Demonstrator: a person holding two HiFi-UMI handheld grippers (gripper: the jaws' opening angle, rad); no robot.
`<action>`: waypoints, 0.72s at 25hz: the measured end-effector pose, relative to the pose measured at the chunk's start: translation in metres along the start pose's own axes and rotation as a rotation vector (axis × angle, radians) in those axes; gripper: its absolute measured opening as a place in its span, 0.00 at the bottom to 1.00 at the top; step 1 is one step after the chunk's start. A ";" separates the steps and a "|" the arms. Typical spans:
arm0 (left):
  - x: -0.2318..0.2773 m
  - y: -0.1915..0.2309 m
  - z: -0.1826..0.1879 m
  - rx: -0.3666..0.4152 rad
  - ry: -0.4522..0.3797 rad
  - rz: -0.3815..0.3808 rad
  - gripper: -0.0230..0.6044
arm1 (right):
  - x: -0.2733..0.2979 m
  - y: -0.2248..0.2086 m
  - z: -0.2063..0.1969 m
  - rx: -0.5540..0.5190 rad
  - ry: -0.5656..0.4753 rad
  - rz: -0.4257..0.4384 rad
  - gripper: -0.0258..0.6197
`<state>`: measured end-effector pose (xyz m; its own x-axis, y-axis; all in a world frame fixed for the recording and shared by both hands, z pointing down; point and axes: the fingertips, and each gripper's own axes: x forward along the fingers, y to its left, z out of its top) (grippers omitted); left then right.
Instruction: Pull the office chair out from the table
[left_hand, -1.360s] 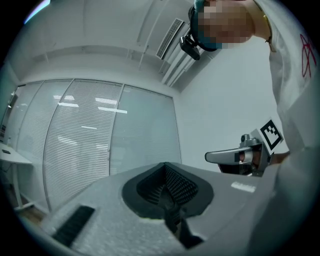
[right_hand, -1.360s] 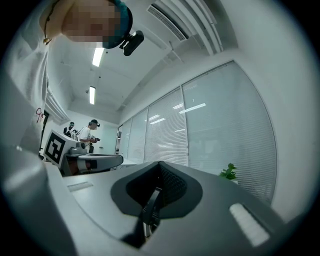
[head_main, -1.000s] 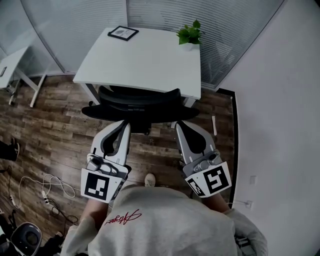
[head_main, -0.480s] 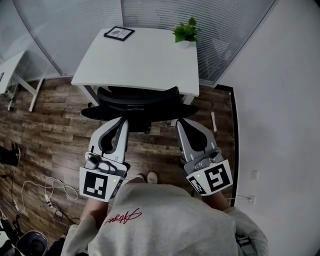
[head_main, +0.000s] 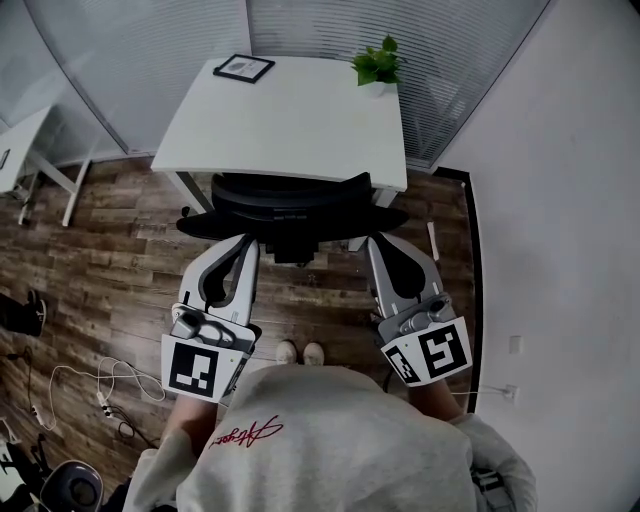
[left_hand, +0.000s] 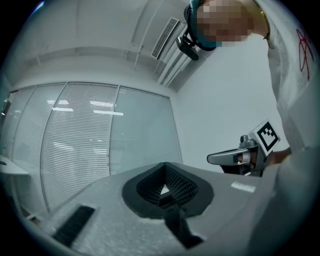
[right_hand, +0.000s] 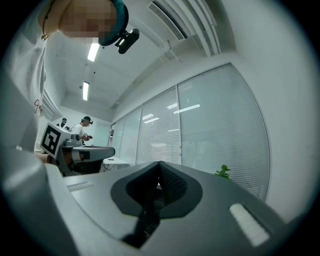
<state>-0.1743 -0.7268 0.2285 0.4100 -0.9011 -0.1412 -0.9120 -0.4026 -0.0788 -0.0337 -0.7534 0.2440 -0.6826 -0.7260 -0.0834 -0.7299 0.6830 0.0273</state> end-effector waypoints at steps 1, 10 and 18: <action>-0.002 0.004 0.001 0.002 0.000 0.004 0.04 | 0.001 0.000 0.001 -0.002 -0.002 -0.006 0.04; -0.016 0.029 -0.007 -0.008 0.011 0.044 0.04 | 0.013 0.003 -0.001 -0.022 0.005 -0.008 0.04; -0.018 0.028 -0.030 0.028 0.086 -0.003 0.04 | 0.017 0.018 -0.012 -0.109 0.024 0.104 0.04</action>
<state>-0.2079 -0.7266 0.2580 0.4093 -0.9107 -0.0554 -0.9093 -0.4021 -0.1068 -0.0586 -0.7541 0.2547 -0.7542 -0.6547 -0.0505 -0.6543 0.7427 0.1425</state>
